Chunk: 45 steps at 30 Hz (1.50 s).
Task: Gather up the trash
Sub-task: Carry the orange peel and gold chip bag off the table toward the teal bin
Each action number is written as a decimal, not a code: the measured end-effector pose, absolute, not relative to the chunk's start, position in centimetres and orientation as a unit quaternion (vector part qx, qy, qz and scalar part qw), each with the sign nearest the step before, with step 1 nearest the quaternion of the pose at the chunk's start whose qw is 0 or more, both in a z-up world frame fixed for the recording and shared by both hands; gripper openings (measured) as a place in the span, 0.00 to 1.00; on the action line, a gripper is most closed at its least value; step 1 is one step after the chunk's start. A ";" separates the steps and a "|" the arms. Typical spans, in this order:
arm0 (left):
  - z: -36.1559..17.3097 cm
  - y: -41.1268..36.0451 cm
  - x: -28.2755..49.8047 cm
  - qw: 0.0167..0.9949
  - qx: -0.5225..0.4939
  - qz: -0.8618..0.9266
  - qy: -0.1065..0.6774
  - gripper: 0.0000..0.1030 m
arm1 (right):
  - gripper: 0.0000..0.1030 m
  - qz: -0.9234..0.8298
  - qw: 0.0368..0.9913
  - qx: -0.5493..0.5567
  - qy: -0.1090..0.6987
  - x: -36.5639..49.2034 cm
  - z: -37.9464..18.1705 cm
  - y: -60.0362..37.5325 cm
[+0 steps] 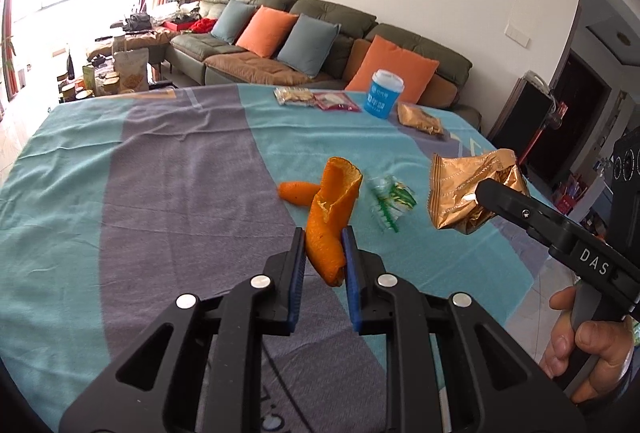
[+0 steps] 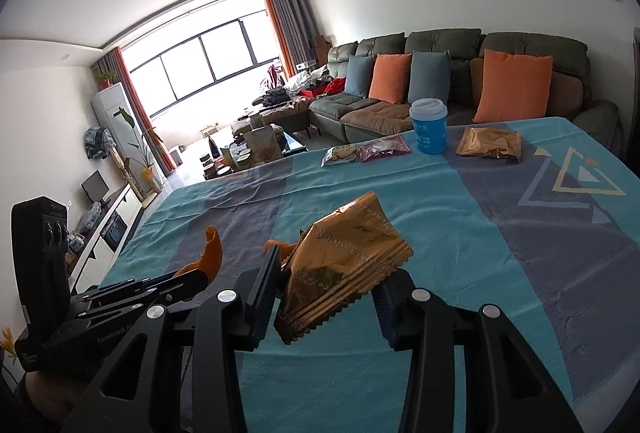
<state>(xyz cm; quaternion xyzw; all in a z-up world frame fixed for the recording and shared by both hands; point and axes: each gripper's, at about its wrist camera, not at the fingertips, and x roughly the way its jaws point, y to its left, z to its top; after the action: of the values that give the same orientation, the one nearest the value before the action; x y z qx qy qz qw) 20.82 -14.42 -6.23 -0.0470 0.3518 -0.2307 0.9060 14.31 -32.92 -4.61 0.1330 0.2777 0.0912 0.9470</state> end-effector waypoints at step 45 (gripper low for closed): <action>1.4 18.3 2.6 0.959 -0.155 0.098 0.215 0.18 | 0.40 0.396 0.885 -0.006 0.246 15.4 1.5 -2.0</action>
<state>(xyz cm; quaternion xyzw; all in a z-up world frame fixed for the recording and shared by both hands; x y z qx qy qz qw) 2.60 18.34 1.38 -0.1548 0.2149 0.0980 0.9593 15.39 -2.02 1.47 -0.0065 0.2463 0.3955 0.8848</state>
